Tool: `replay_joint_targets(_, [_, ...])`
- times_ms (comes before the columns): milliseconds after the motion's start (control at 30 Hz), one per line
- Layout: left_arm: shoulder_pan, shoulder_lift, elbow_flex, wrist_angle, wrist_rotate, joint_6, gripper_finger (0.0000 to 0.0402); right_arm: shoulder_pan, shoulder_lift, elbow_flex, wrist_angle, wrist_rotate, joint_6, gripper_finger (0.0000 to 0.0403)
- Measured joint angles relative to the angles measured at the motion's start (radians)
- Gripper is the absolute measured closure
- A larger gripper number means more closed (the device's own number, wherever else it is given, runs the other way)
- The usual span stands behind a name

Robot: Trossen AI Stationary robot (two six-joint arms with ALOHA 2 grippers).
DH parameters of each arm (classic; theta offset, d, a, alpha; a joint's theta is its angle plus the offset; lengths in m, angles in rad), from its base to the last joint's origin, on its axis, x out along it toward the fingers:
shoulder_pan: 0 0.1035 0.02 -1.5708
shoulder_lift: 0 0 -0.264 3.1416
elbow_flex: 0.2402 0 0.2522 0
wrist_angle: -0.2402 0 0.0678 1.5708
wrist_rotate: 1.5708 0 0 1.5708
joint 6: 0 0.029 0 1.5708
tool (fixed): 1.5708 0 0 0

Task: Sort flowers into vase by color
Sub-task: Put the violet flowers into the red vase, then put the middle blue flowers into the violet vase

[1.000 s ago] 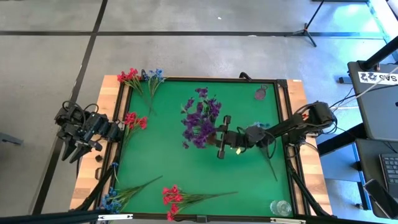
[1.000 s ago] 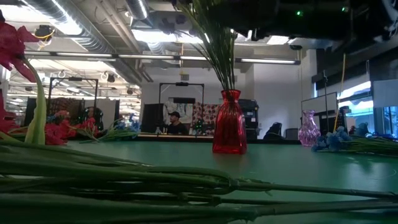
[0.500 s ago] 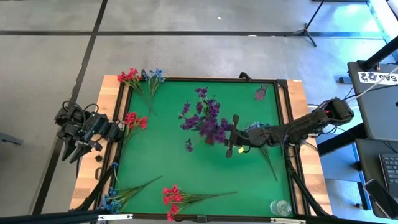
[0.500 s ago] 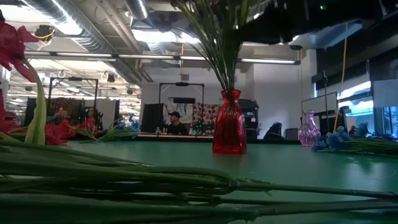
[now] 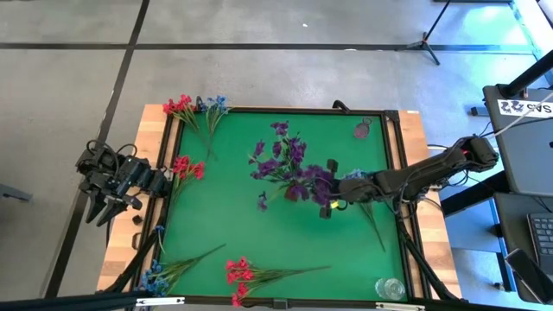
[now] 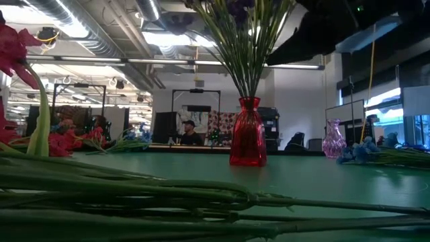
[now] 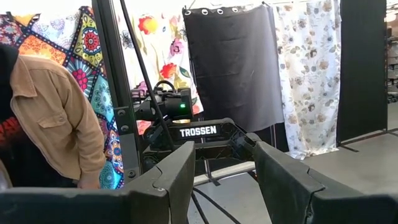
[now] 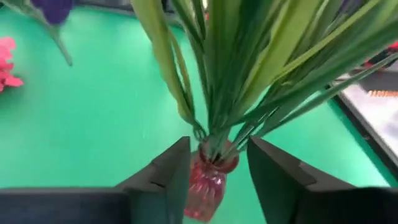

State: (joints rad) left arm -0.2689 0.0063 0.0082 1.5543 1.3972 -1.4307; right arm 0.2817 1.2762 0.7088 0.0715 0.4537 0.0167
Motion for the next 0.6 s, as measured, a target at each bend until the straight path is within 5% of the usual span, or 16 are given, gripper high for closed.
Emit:
replay_joint_targets(300, [0.000,0.000,0.000,0.000,0.000,0.000,0.0240,0.000,0.001,0.187,-0.436,-0.003,0.104,0.0146])
replay_joint_targets(600, [0.000,0.000,0.000,0.000,0.000,0.000,0.0240,0.018,-0.081,0.359,-0.730,-0.039,0.204,0.0138])
